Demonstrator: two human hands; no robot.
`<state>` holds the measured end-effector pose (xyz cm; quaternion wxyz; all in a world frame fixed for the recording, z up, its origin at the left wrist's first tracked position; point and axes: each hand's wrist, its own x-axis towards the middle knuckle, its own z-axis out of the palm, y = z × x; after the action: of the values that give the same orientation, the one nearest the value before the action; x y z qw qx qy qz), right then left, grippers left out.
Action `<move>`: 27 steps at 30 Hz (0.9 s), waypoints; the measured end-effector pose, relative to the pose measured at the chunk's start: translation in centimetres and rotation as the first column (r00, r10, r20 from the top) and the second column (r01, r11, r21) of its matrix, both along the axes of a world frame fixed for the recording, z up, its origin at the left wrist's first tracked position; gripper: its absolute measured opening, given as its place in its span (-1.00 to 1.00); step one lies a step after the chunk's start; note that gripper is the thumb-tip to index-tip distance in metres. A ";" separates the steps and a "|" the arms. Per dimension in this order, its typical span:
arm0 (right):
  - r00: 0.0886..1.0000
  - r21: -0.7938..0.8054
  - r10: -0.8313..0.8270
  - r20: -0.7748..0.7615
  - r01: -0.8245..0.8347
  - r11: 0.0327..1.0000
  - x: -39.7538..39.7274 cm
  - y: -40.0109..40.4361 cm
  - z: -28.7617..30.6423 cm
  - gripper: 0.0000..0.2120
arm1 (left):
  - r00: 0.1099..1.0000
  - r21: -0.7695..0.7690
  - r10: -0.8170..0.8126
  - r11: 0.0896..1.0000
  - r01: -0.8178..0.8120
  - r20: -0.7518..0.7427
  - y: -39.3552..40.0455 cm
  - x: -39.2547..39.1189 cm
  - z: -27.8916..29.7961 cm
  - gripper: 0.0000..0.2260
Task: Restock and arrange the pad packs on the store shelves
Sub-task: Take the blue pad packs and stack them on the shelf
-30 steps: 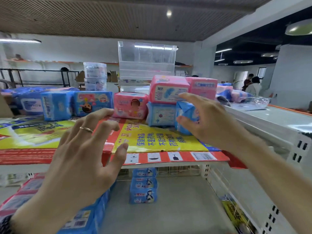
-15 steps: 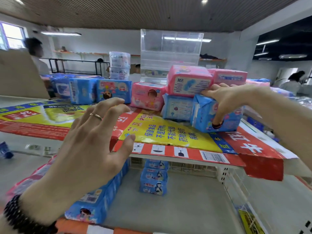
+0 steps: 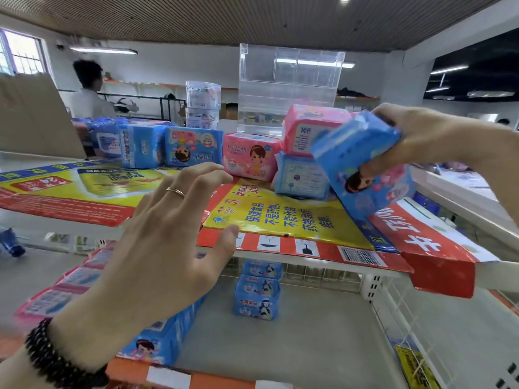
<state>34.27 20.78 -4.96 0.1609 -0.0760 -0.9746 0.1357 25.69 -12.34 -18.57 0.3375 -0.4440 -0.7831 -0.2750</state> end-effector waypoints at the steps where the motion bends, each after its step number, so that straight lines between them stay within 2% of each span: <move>1: 0.998 -0.117 0.037 -0.049 -0.043 0.992 0.3 -0.1 -0.1 -0.47 | 1.000 0.002 -0.012 1.000 0.012 0.001 0.2 0.0 -0.1 -0.50; 3: 0.986 -0.308 0.044 -0.163 -0.093 0.947 0.9 -0.6 -0.4 -0.54 | 0.999 0.005 -0.038 0.999 0.038 0.012 0.4 -0.1 -0.3 -0.50; 4: 0.976 -0.376 0.018 -0.216 -0.101 0.921 1.1 -0.9 -0.8 -0.50 | 0.998 0.006 -0.055 0.998 0.055 0.030 0.5 -0.2 -0.4 -0.51; 6: 0.947 -0.458 -0.019 -0.319 -0.137 0.878 1.5 -1.7 -1.4 -0.40 | 0.991 0.014 -0.095 0.995 0.094 0.089 0.8 -0.3 -0.4 -0.50; 8: 0.903 -0.531 -0.059 -0.425 -0.196 0.825 1.7 -3.1 -2.1 -0.47 | 0.978 0.044 -0.137 0.990 0.131 0.157 1.1 -0.3 -0.2 -0.48; 11: 0.851 -0.674 -0.130 -0.509 -0.300 0.675 1.7 -6.7 -3.8 -0.68 | 0.936 0.136 -0.234 0.969 0.204 0.263 1.4 -0.4 -0.3 -0.40; 13: 0.844 -0.743 -0.120 -0.523 -0.383 0.549 1.0 -9.2 -5.1 -0.71 | 0.890 0.234 -0.323 0.938 0.256 0.323 1.3 -0.4 -0.4 -0.33; 15: 0.845 -0.777 -0.101 -0.526 -0.429 0.460 0.6 -12.2 -6.3 -0.73 | 0.818 0.337 -0.428 0.890 0.307 0.384 0.7 -0.4 -0.4 -0.28; 16: 0.832 -0.782 -0.088 -0.548 -0.472 0.408 0.1 -13.1 -7.1 -0.75 | 0.756 0.389 -0.508 0.849 0.357 0.413 0.3 -0.4 -0.2 -0.27; 17: 0.836 -0.805 -0.079 -0.543 -0.491 0.334 -0.1 -14.4 -7.9 -0.77 | 0.681 0.446 -0.602 0.789 0.423 0.418 -0.1 -0.4 0.0 -0.28; 19: 0.850 -0.828 -0.030 -0.526 -0.504 0.243 -1.3 -17.7 -8.5 -0.75 | 0.523 0.589 -0.774 0.621 0.517 0.356 -1.5 -0.6 0.3 -0.37; 21: 0.846 -0.824 -0.064 -0.529 -0.493 0.280 -3.4 -19.1 -8.6 -0.65 | 0.404 0.709 -0.862 0.490 0.507 0.306 -3.6 -1.4 0.6 -0.45; 22: 0.826 -0.788 -0.061 -0.561 -0.509 0.348 -4.0 -19.4 -8.9 -0.69 | 0.380 0.740 -0.875 0.465 0.486 0.300 -4.7 -1.8 0.8 -0.45; 23: 0.823 -0.778 -0.076 -0.563 -0.497 0.385 -5.1 -18.8 -9.5 -0.70 | 0.380 0.758 -0.877 0.456 0.466 0.294 -5.8 -2.3 0.7 -0.45; 24: 0.835 -0.801 -0.118 -0.537 -0.461 0.382 -6.4 -17.4 -10.9 -0.69 | 0.387 0.767 -0.874 0.457 0.451 0.293 -7.0 -2.7 0.5 -0.46; 25: 0.857 -0.818 -0.114 -0.502 -0.427 0.385 -7.3 -16.6 -12.3 -0.61 | 0.393 0.775 -0.872 0.457 0.436 0.293 -8.1 -3.0 0.3 -0.47; 27: 0.854 -0.761 -0.089 -0.513 -0.405 0.506 -7.4 -17.3 -14.5 -0.40 | 0.393 0.784 -0.870 0.458 0.419 0.298 -10.2 -3.2 -0.5 -0.51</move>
<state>26.90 3.52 -19.42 0.3305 -0.0144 -0.7093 0.6225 22.53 -22.55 -19.09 0.0027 -0.4652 -0.4571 -0.7581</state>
